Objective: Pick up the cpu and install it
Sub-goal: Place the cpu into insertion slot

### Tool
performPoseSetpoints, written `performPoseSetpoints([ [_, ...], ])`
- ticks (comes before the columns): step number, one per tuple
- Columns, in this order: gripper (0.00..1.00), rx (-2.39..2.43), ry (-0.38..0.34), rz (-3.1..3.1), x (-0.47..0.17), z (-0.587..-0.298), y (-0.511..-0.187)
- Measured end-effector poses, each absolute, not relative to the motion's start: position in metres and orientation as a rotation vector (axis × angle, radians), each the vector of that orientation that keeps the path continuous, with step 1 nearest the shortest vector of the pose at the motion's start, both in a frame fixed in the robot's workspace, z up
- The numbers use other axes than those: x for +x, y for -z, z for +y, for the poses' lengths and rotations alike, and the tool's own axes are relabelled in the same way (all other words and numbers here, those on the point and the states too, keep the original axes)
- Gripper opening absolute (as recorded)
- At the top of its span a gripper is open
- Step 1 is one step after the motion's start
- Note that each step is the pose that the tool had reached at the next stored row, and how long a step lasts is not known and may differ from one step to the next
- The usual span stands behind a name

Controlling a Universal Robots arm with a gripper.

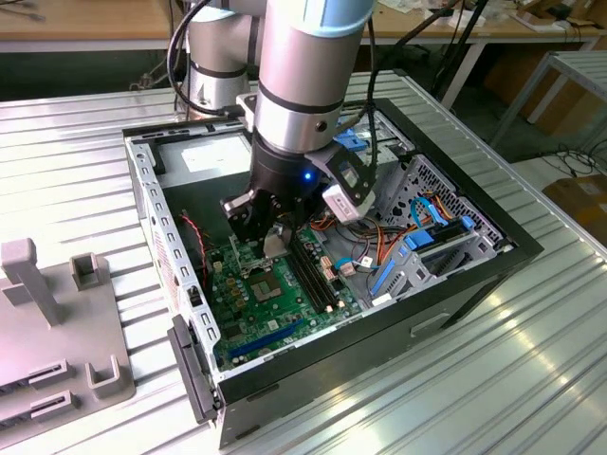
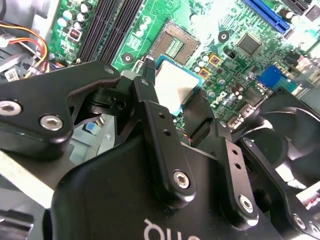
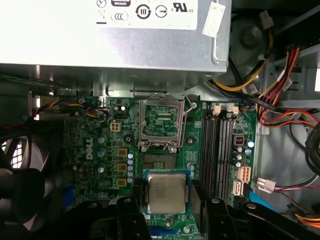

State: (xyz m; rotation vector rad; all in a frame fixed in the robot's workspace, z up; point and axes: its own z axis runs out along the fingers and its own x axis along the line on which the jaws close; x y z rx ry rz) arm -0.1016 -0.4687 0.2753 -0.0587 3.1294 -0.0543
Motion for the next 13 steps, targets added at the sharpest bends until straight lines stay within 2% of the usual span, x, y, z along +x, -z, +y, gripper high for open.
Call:
performPoseSetpoints([
  [13, 0.47, -0.059, 0.054, 3.129, -0.106, -0.468, -0.249],
])
